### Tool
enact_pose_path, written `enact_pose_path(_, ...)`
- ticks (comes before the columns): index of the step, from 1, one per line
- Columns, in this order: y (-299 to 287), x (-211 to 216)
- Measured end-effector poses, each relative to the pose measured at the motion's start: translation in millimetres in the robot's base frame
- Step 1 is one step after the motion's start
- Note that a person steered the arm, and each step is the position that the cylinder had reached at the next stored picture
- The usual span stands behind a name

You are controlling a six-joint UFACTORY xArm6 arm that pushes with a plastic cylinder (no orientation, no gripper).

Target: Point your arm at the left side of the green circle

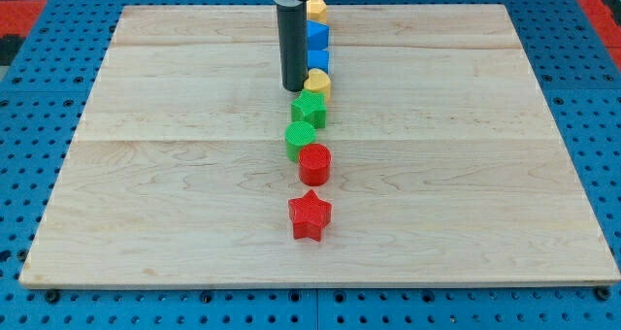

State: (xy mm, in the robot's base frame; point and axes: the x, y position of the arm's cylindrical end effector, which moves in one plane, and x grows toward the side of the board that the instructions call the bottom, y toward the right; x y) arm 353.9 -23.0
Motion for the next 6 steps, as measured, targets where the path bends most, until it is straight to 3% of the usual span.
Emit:
enact_pose_path(2,-20.2,-3.9)
enact_pose_path(4,-85.1,15.1)
enact_pose_path(6,-96.0,18.7)
